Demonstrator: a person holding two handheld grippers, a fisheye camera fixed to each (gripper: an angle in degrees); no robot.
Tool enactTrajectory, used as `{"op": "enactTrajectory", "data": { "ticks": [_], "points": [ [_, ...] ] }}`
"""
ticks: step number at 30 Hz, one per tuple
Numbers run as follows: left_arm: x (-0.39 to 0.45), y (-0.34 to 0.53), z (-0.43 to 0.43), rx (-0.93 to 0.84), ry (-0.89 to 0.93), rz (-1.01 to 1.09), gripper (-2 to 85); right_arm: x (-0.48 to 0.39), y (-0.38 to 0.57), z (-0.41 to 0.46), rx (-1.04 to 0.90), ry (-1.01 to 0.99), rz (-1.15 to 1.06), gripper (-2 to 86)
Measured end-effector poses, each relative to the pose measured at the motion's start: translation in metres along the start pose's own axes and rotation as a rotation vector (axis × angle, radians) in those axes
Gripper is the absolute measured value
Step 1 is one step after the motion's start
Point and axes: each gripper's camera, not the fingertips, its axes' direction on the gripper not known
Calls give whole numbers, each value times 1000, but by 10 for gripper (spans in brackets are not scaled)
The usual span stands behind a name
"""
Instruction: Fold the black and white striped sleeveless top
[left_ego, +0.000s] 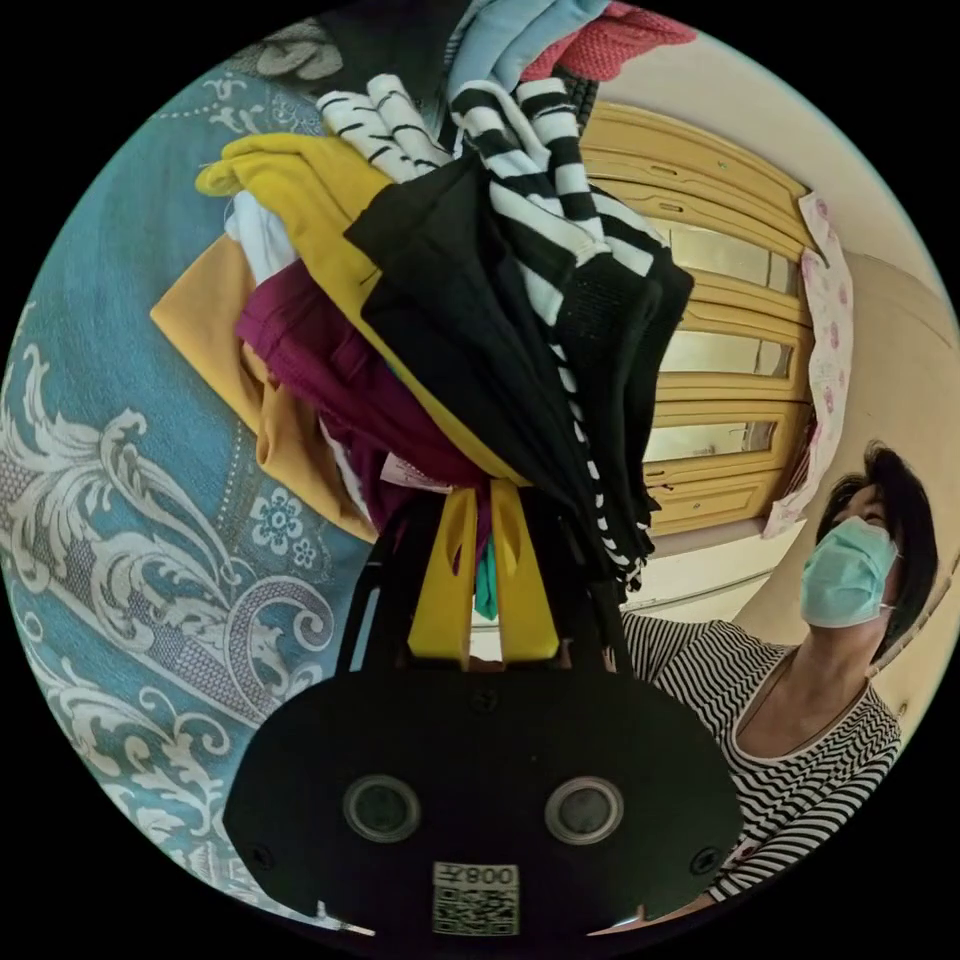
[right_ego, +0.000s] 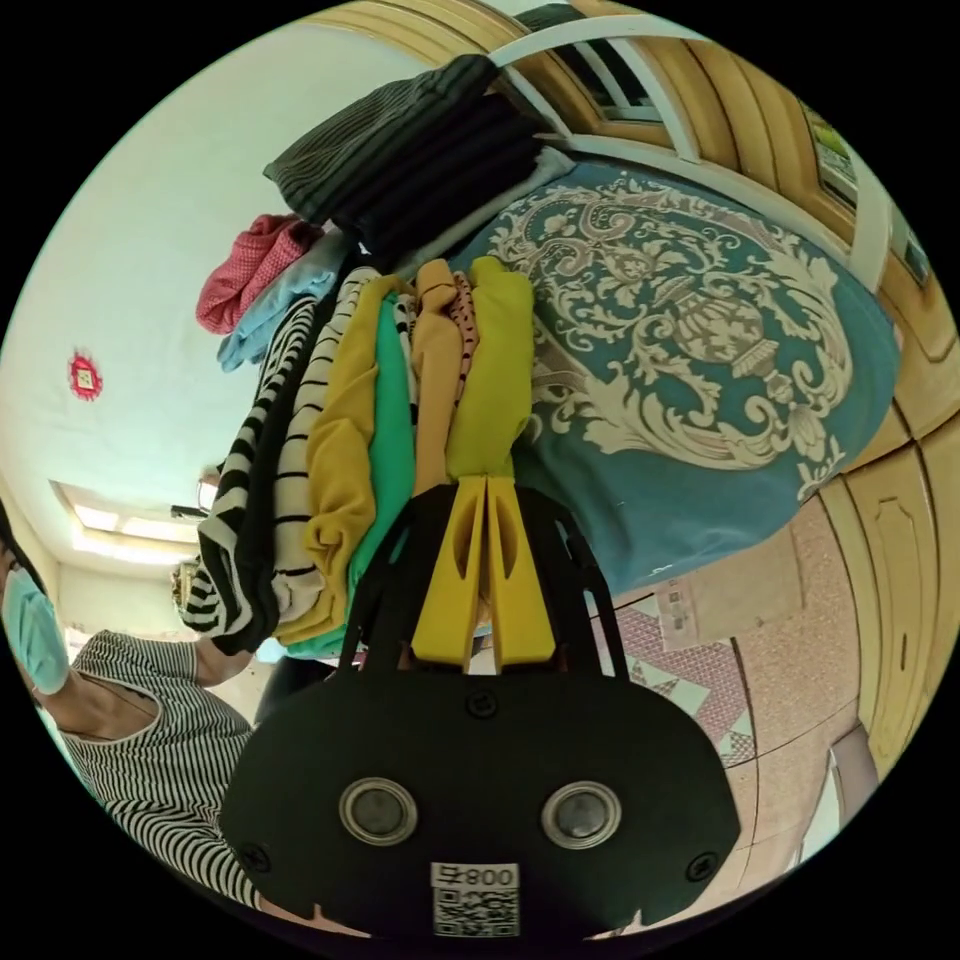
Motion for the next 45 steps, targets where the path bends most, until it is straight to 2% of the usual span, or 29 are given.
{"op": "enactTrajectory", "data": {
  "ticks": [4,9,13,16,19,23,27,30,32,36,39,43,45],
  "points": [
    [4,5,-9,51,-6,25,32,-22,13,9,-56,-42,-40,0],
    [-12,9,3,-62,-143,-8,33,17,21,4,36,-181,120,0],
    [-5,22,-8,-26,-227,44,33,3,11,-32,151,-30,109,1],
    [-8,34,-27,53,-262,19,30,-24,-33,-31,88,-6,32,1],
    [-19,38,-42,118,-331,-23,26,-52,-85,-13,-24,174,-10,1],
    [-42,24,-34,72,-335,-49,18,-79,-135,28,-126,294,-23,1],
    [-51,18,-21,61,-289,-32,10,-90,-147,74,-215,198,-32,1],
    [-52,23,-16,71,-242,-17,3,-112,-136,87,-225,193,-138,1],
    [-44,34,-15,107,-162,19,1,-130,-127,88,-259,122,-221,1],
    [-36,38,-7,74,-269,89,1,-145,-117,89,-270,169,-253,1],
    [-48,40,-9,39,-339,57,4,-138,-106,76,-190,183,-161,1],
    [-52,62,-25,30,-404,65,15,-137,-59,21,76,81,-88,1],
    [-59,75,-35,48,-372,45,24,-142,-28,-2,162,84,-96,1]
  ]
}}
